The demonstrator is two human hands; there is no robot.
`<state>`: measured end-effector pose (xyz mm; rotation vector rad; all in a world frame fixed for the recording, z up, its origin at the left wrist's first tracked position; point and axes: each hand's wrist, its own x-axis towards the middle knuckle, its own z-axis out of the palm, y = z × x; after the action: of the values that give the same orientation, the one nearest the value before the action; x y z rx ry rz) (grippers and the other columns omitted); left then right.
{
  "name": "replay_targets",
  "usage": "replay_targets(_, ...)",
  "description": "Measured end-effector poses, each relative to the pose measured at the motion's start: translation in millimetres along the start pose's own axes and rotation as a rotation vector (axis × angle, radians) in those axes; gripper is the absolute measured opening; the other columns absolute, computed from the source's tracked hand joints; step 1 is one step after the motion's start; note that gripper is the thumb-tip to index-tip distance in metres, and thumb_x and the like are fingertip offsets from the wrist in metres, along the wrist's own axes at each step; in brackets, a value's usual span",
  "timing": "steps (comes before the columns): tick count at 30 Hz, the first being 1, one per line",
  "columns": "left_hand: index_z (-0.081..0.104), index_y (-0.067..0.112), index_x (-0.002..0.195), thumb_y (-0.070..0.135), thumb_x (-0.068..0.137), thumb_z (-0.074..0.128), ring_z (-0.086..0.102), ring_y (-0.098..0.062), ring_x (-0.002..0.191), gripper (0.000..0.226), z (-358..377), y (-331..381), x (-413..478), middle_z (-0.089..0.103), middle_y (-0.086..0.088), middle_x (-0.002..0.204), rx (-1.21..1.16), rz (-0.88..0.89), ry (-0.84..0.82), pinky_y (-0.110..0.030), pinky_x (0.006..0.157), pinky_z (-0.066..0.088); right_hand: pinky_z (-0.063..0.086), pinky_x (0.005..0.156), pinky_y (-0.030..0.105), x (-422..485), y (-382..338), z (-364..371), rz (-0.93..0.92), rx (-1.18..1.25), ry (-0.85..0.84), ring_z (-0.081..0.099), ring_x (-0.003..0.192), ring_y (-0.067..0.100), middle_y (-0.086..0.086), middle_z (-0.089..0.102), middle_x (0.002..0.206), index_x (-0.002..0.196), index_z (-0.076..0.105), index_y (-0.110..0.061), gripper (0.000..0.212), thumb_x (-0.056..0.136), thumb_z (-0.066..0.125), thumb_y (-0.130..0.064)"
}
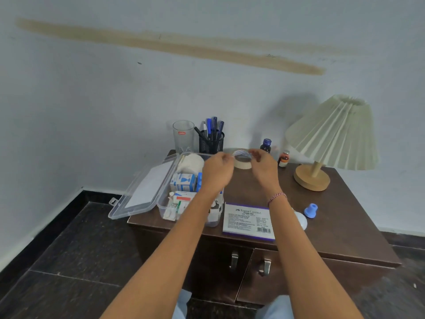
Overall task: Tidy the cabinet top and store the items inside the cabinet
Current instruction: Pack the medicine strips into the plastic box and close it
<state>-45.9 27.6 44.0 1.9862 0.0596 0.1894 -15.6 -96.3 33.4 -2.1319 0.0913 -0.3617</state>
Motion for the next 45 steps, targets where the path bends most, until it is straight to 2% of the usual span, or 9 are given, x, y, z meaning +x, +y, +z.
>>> replay_targets(5,0.062,0.008,0.118,0.011,0.095,0.039,0.056,-0.027,0.114,0.033,47.9,14.4,25.0,0.061,-0.012,0.123,-0.076,-0.046,-0.111,-0.031,0.097,0.042,0.037,0.100,0.029,26.1,18.0,-8.1,0.139,0.019,0.025,0.047,0.128,0.030,0.020,0.050,0.138,0.137,0.043,0.001,0.043,0.094,0.039,0.001)
replay_targets(9,0.051,0.011,0.132,0.017,0.098,0.035,0.048,-0.026,0.123,0.039,73.1,27.2,61.1,0.052,-0.011,0.136,-0.046,-0.091,-0.202,-0.033,0.104,0.039,0.033,0.069,0.025,54.7,32.7,-12.9,0.225,-0.010,0.041,0.050,0.098,0.028,0.010,0.055,0.090,0.102,0.044,-0.006,0.019,0.090,0.037,0.006)
replay_targets(14,0.038,0.012,0.142,0.009,0.098,0.029,0.047,-0.028,0.123,0.045,97.3,26.5,95.7,0.043,-0.012,0.144,-0.121,-0.127,-0.276,-0.037,0.108,0.037,0.036,0.081,0.026,82.3,45.0,-9.9,0.238,-0.184,-0.004,0.050,0.118,0.034,0.024,0.051,0.127,0.129,0.040,0.006,0.038,0.091,0.044,0.002)
replay_targets(19,0.032,0.006,0.144,0.002,0.097,0.029,0.039,-0.029,0.133,0.048,116.5,20.0,116.8,0.035,-0.014,0.150,-0.065,-0.141,-0.321,-0.034,0.111,0.031,0.041,0.094,0.034,100.5,52.8,-1.8,0.248,-0.192,-0.060,0.051,0.118,0.036,0.026,0.053,0.127,0.127,0.044,0.006,0.036,0.092,0.047,-0.001)
replay_targets(22,0.047,0.002,0.133,-0.002,0.094,0.033,0.049,-0.025,0.110,0.042,126.3,17.7,122.6,0.050,-0.019,0.137,0.003,-0.126,-0.332,-0.031,0.092,0.038,0.041,0.092,0.035,104.9,55.8,0.4,0.247,-0.169,-0.052,0.054,0.115,0.036,0.025,0.056,0.124,0.123,0.049,0.006,0.032,0.093,0.046,-0.005)
replay_targets(26,0.057,0.004,0.125,-0.010,0.086,0.036,0.055,-0.031,0.114,0.047,132.7,12.9,125.0,0.060,-0.018,0.125,-0.009,-0.128,-0.333,-0.033,0.092,0.042,0.042,0.091,0.035,105.0,59.0,-3.9,0.255,-0.117,0.009,0.056,0.112,0.037,0.026,0.060,0.120,0.118,0.056,0.006,0.030,0.090,0.046,-0.001)
replay_targets(32,0.063,0.001,0.113,-0.008,0.085,0.040,0.055,-0.024,0.087,0.037,128.2,18.7,113.1,0.064,-0.021,0.102,-0.151,-0.169,-0.379,-0.031,0.077,0.042,0.041,0.083,0.036,89.8,52.4,-12.6,0.231,-0.092,0.061,0.056,0.107,0.036,0.028,0.060,0.115,0.111,0.056,0.009,0.027,0.086,0.046,0.004)
replay_targets(39,0.060,0.008,0.108,-0.012,0.085,0.039,0.052,-0.020,0.090,0.037,93.3,22.8,63.5,0.060,-0.013,0.097,-0.313,-0.121,-0.375,-0.026,0.073,0.039,0.030,0.055,0.015,39.2,34.9,-14.4,0.093,-0.048,0.106,0.051,0.081,0.022,0.007,0.049,0.082,0.116,0.055,0.004,0.035,0.085,0.040,0.012)
replay_targets(45,0.062,0.007,0.116,-0.012,0.085,0.041,0.056,-0.006,0.082,0.042,55.6,17.9,19.5,0.063,-0.007,0.099,-0.464,-0.064,-0.254,-0.016,0.076,0.043,0.044,0.086,0.019,4.2,10.8,-13.0,-0.021,-0.022,0.112,0.061,0.100,0.020,0.015,0.065,0.112,0.129,0.054,-0.004,0.039,0.092,0.045,0.004)
